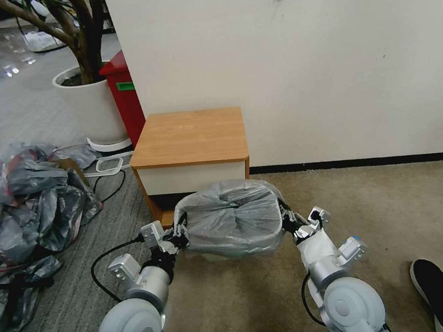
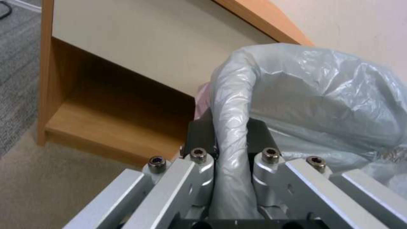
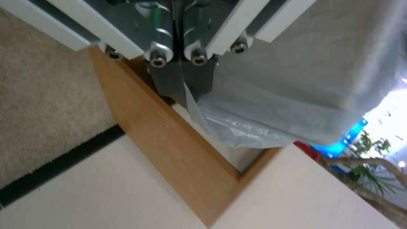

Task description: Pick up the garbage bag from the table and place it over the trash can.

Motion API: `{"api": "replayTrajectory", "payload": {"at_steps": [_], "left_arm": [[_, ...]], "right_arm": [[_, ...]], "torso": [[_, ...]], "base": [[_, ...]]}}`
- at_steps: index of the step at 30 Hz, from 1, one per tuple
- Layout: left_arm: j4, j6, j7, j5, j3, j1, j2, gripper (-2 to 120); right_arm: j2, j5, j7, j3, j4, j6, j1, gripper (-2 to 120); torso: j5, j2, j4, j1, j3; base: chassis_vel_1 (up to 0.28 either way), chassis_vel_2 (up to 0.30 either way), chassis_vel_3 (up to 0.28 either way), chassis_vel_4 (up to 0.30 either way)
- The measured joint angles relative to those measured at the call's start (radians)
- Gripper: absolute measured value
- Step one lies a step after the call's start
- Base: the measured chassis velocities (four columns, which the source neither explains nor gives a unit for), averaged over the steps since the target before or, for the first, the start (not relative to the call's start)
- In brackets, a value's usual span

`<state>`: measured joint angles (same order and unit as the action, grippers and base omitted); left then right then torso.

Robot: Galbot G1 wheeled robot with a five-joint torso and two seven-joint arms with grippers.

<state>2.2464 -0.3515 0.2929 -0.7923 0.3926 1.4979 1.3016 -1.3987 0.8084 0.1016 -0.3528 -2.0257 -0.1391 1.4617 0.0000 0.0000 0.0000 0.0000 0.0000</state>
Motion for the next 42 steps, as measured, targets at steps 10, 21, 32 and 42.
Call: {"api": "replayTrajectory", "payload": {"at_steps": [10,21,32,42], "left_arm": [[0.007,0.0,0.0,-0.024,0.011,-0.006,-0.003,7],[0.009,0.0,0.0,-0.032,0.004,-0.006,0.002,7],[0.005,0.002,0.0,-0.034,0.009,-0.009,0.001,7],[-0.025,0.002,-0.001,-0.004,0.029,-0.015,-0.009,7]], "right_arm": [[0.0,-0.086,-0.029,0.012,0.066,0.024,-0.008,0],[-0.01,-0.116,-0.034,0.015,0.106,0.028,-0.03,0],[0.017,-0.118,-0.035,0.003,0.035,0.039,0.012,12],[0.074,-0.033,-0.034,-0.009,-0.085,0.092,0.081,48]], "torso": [[0.0,0.0,0.0,0.0,0.0],[0.0,0.0,0.0,0.0,0.0],[0.0,0.0,0.0,0.0,0.0],[0.0,0.0,0.0,0.0,0.0]], "base": [[0.0,0.0,0.0,0.0],[0.0,0.0,0.0,0.0],[0.0,0.0,0.0,0.0],[0.0,0.0,0.0,0.0]]}}
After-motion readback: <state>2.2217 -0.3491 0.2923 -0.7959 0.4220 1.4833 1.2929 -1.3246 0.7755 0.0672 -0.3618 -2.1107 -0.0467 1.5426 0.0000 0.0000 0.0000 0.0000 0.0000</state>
